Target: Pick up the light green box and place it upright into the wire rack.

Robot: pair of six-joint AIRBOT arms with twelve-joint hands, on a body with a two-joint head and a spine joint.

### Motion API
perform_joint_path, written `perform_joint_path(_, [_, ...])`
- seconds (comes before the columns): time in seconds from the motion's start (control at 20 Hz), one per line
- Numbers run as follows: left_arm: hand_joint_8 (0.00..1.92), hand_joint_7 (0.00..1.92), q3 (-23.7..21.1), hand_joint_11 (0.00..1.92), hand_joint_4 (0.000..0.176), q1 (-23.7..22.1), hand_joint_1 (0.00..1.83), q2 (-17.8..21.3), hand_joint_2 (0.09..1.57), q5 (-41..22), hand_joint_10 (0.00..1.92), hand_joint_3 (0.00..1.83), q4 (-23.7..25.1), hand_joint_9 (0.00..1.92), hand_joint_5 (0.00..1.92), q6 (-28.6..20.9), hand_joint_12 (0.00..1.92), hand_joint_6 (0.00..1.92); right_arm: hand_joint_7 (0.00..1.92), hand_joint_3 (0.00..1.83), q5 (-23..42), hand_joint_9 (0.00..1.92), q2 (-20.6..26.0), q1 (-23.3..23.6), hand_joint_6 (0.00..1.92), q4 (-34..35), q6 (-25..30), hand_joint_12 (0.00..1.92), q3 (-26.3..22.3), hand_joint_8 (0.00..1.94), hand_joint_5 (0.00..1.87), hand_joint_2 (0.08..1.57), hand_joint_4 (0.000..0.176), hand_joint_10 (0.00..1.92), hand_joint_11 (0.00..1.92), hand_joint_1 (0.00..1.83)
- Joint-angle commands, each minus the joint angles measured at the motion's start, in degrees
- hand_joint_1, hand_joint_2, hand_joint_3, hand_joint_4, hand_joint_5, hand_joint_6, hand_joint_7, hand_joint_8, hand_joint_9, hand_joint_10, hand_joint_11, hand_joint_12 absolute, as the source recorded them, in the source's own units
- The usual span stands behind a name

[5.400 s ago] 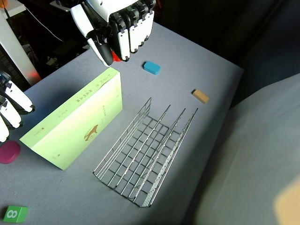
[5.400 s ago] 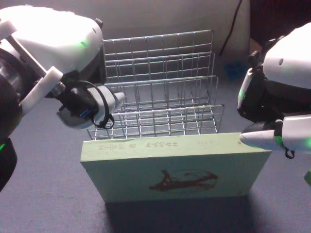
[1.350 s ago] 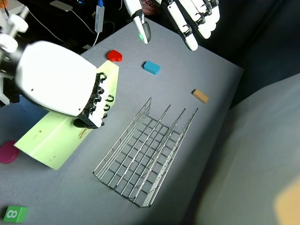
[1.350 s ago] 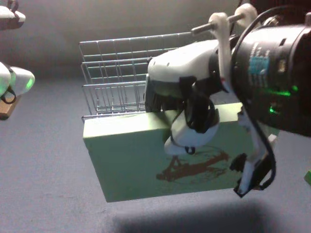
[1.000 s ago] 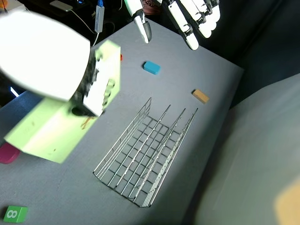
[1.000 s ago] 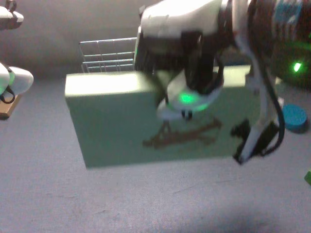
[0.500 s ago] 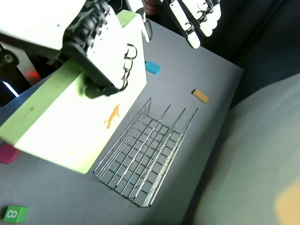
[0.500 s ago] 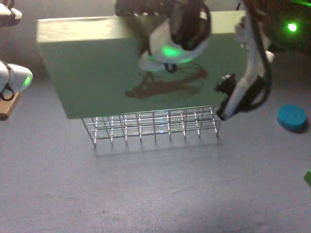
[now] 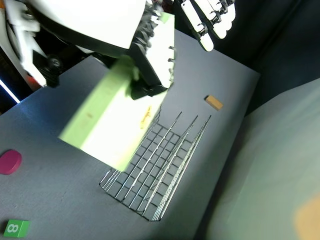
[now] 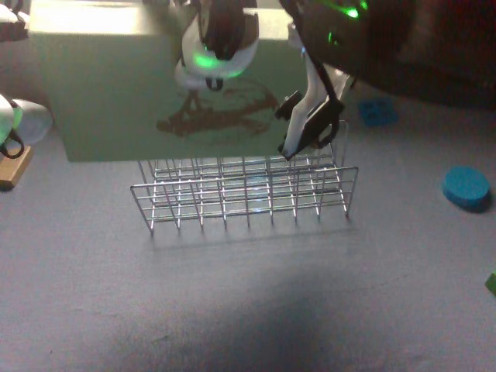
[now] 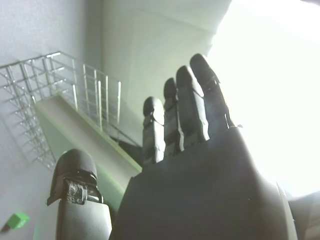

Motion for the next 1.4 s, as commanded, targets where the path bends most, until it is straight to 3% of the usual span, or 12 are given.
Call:
perform_joint_path(0.0, [0.0, 0.17, -0.07, 0.0, 0.106, -0.71, 0.1, -0.15, 1.23, -1.48, 0.0, 0.0, 4.99, 0.18, 0.17, 0.27, 0.59, 0.0, 1.01, 0.0, 2.14, 0.91, -0.14, 0.31, 0.93, -4.84, 0.25, 1.45, 0.29, 1.11, 0.94, 1.12, 0.0, 1.1, 0.76, 1.23])
perform_joint_path(0.2, [0.0, 0.17, 0.14, 0.0, 0.106, -0.71, 0.1, -0.11, 1.23, -1.6, 0.0, 0.0, 4.99, 0.18, 0.17, 0.52, 0.59, 0.0, 1.01, 0.0, 2.14, 0.91, -0.5, -0.56, 0.92, -5.46, 0.38, 1.45, 1.46, 1.12, 0.94, 1.12, 0.0, 1.1, 0.76, 1.23])
perform_joint_path(0.25, [0.0, 0.17, 0.18, 0.0, 0.106, -0.69, 0.1, -0.03, 1.23, -1.59, 0.0, 0.0, 4.99, 0.18, 0.17, 0.85, 0.59, 0.0, 0.96, 0.0, 2.17, 0.84, -0.61, -0.87, 0.94, -5.61, 0.43, 1.48, 1.97, 1.07, 0.88, 1.14, 0.0, 1.4, 0.72, 1.36])
perform_joint_path(0.55, [0.0, 0.17, 0.74, 0.0, 0.107, -0.54, 0.1, 0.05, 1.23, -1.95, 0.0, 0.0, 4.67, 0.18, 0.17, 1.24, 0.58, 0.0, 0.96, 0.0, 2.15, 0.83, -1.67, -3.6, 0.95, -7.32, 0.3, 1.49, 4.56, 1.06, 0.87, 1.14, 0.0, 1.41, 0.74, 1.37])
perform_joint_path(0.6, [0.0, 0.17, 0.72, 0.0, 0.106, -0.54, 0.1, 0.05, 1.23, -1.95, 0.0, 0.0, 4.67, 0.18, 0.17, 1.28, 0.58, 0.0, 1.01, 0.0, 2.16, 0.87, -1.94, -4.01, 0.93, -7.36, 0.29, 1.48, 5.05, 1.11, 0.93, 1.12, 0.0, 1.13, 0.76, 1.24])
perform_joint_path(1.05, [0.0, 0.17, 0.04, 0.0, 0.106, -0.34, 0.1, 0.05, 1.23, -1.94, 0.0, 0.0, 4.15, 0.18, 0.18, 1.28, 0.57, 0.0, 1.01, 0.0, 3.16, 0.89, -4.73, -8.46, 0.96, -7.89, -0.4, 1.47, 9.09, 1.11, 0.92, 1.13, 0.0, 1.1, 0.75, 1.23])
perform_joint_path(1.1, [0.0, 0.17, -0.02, 0.0, 0.106, -0.3, 0.1, 0.05, 1.23, -1.94, 0.0, 0.0, 4.14, 0.18, 0.18, 1.28, 0.57, 0.0, 0.97, 0.0, 3.17, 0.85, -4.95, -8.87, 0.97, -8.0, -0.47, 1.48, 9.42, 1.06, 0.87, 1.14, 0.0, 1.35, 0.75, 1.34])
perform_joint_path(1.15, [0.0, 0.17, -0.13, 0.0, 0.106, -0.2, 0.1, 0.05, 1.23, -1.94, 0.0, 0.0, 4.12, 0.18, 0.18, 1.28, 0.57, 0.0, 0.96, 0.0, 3.17, 0.84, -5.13, -9.32, 0.98, -8.29, -0.48, 1.49, 9.7, 1.06, 0.85, 1.15, 0.0, 1.41, 0.74, 1.36])
perform_joint_path(1.35, [0.0, 0.17, -0.68, 0.0, 0.106, 1.37, 0.1, 0.04, 1.23, -1.97, 0.0, 0.0, 3.66, 0.18, 0.18, 1.28, 0.57, 0.0, 0.95, 0.0, 2.67, 0.84, -5.86, -11.18, 0.99, -10.93, -0.64, 1.49, 10.42, 1.06, 0.85, 1.15, 0.0, 1.42, 0.74, 1.36])
